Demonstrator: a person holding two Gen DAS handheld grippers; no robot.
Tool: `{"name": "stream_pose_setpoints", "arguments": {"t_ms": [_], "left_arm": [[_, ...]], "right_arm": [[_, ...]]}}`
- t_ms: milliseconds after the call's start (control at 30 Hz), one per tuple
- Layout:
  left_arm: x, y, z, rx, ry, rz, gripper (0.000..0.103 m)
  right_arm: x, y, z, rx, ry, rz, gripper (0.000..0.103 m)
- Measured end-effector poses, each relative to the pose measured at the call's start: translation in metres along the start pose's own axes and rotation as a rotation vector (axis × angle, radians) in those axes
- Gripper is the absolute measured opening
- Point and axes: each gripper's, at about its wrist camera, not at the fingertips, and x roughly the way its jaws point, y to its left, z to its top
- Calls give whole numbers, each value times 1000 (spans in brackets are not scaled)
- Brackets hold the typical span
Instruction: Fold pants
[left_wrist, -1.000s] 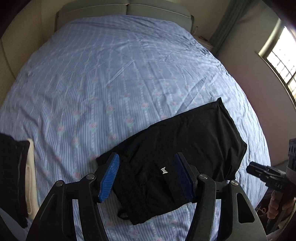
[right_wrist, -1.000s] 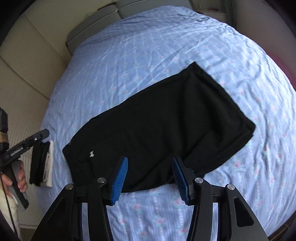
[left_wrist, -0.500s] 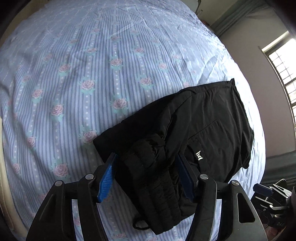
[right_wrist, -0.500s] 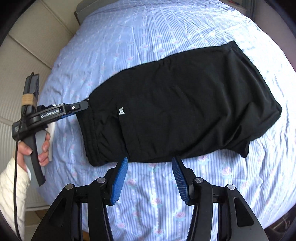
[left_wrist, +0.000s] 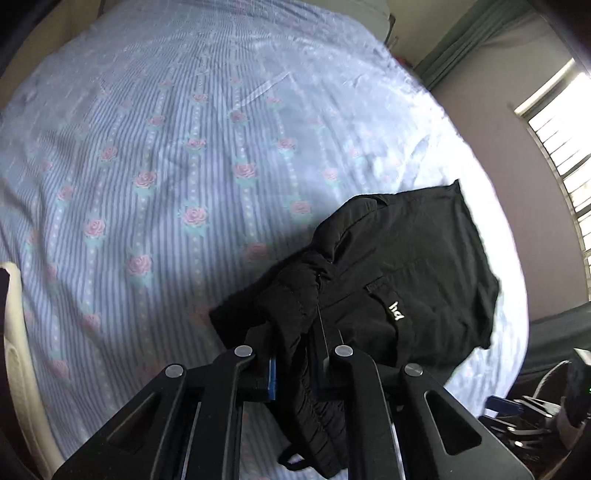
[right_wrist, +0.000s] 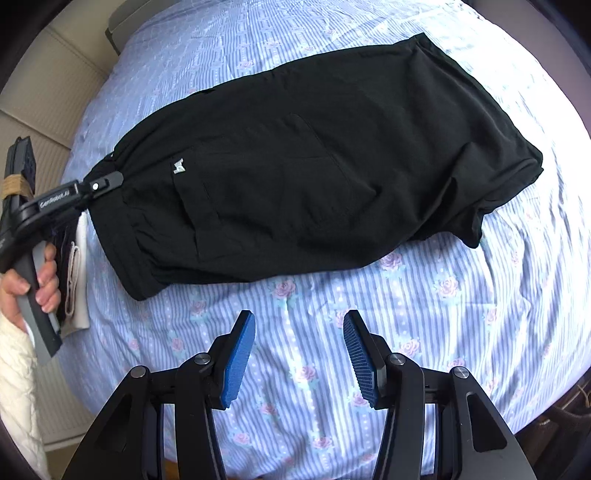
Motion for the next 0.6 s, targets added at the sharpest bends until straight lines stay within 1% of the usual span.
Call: {"name": "stream_pose_setpoints", "arguments": {"t_ms": [67,100,167,200,233,267,300,333,367,400,433,467,533,567,600], "left_arm": [[22,5,4,5,62,54,14],[31,6,3,9,84,78,17],[41,5,3,18,100,112,23],[40,3,2,16,95,114,26],[37,1,3,18,89,117,31],[32,-1,2,20,80,135,37],[24,-5,1,19,62,172,54],[12,-8,-1,18,26,198,66],[-3,-10,-7,15,-13,207,69],[-16,-12,-14,6,-39,204,72],[-28,-13,-21,-7,-50,199,75],[-38,-14,-30,-21,-55,193,77],[-51,-19,-54,-43,-51,178,79],[-53,-21,-67,-60,-41,157,79],[-52,-22,-81,-91,-22,119,80]], "right_arm": [[1,2,3,-3,-5,-10,51],[4,4,3,-4,-5,-20,51],[7,5,7,3,1,-45,51],[7,4,8,11,-4,-47,51],[6,1,10,17,-9,-54,51],[6,-2,11,24,-15,-61,51],[5,-5,11,31,-23,-62,51],[3,-10,12,39,-30,-67,51],[1,-17,12,45,-34,-73,51],[-2,-21,12,48,-42,-69,51],[-5,-26,11,52,-53,-66,51],[-9,-31,10,57,-69,-68,51],[-17,-41,6,64,-93,-61,51],[-20,-48,4,68,-106,-51,51],[-23,-54,2,72,-117,-46,51]]}}
